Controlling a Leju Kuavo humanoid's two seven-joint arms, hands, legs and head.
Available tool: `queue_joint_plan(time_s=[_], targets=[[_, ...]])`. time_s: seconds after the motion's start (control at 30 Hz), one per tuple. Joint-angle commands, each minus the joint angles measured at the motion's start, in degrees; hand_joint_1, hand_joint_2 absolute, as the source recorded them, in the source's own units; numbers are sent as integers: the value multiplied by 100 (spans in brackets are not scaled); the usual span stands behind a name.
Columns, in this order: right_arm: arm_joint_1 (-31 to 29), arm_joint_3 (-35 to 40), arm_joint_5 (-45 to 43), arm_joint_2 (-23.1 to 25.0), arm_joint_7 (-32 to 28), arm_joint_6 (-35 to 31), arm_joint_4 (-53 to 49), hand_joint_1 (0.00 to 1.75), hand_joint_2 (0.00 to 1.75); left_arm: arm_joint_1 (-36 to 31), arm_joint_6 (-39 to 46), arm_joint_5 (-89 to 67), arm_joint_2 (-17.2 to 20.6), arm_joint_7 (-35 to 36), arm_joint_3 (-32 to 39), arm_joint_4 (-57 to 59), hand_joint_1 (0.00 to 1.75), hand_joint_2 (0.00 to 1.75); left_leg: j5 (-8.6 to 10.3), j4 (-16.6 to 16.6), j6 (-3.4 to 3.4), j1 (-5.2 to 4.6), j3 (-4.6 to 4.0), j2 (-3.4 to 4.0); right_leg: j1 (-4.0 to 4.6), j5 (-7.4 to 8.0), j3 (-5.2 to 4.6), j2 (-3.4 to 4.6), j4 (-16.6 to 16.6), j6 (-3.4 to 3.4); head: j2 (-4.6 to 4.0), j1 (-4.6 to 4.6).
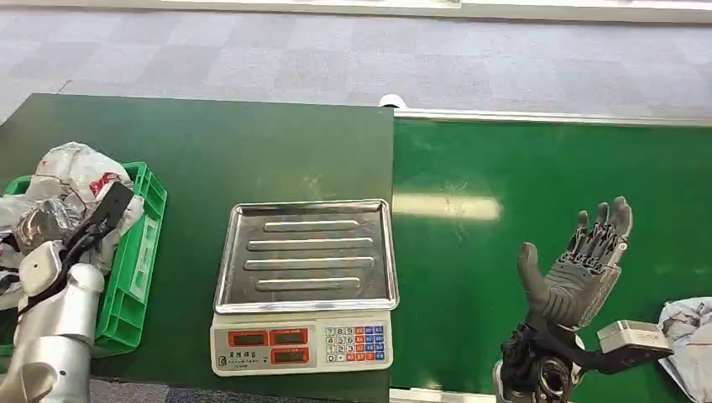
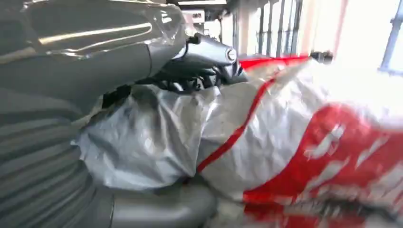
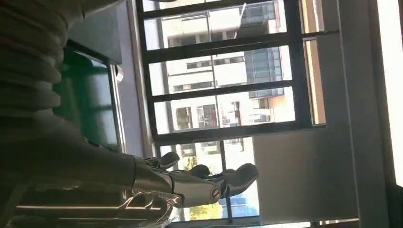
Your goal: Moved the parcel from conveyor to table for the left to box.
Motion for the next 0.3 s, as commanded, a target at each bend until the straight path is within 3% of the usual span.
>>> queue_joint_plan(time_s=[0.03, 0.1, 0.17, 0.27, 0.3], targets=[[-38, 128, -128, -104, -20, -209, 77, 0, 175, -172, 1757, 943, -242, -1320, -207, -752, 0, 175, 8, 7, 14, 10, -22, -25, 15, 4, -7, -32, -3, -17, 0, 0], [-38, 128, -128, -104, -20, -209, 77, 0, 175, -172, 1757, 943, -242, -1320, -207, -752, 0, 175, 8, 1, 14, 7, -16, -17, 11, 4, -6, -24, -5, -15, 0, 2], [-74, 209, -173, -133, -20, -255, 154, 0, 175, -24, 1757, 983, -504, -1853, 238, -1374, 0, 175, 4, 0, 9, 3, -7, -10, 6, 2, 0, -14, -4, -10, 0, -2], [-133, 294, -229, -149, -20, -288, 205, 0, 175, -40, 1757, 1479, -1233, -3659, 1314, -2373, 0, 175, 2, 5, 10, 7, -13, -2, 10, 5, -4, -7, -3, -10, 0, 0], [-160, 323, -245, -155, -20, -276, 246, 0, 175, -158, 1757, 1468, -1593, -4562, 1880, -2715, 0, 175, 2, 8, 12, 10, -19, -3, 13, 6, -8, -9, -3, -11, 0, 2]])
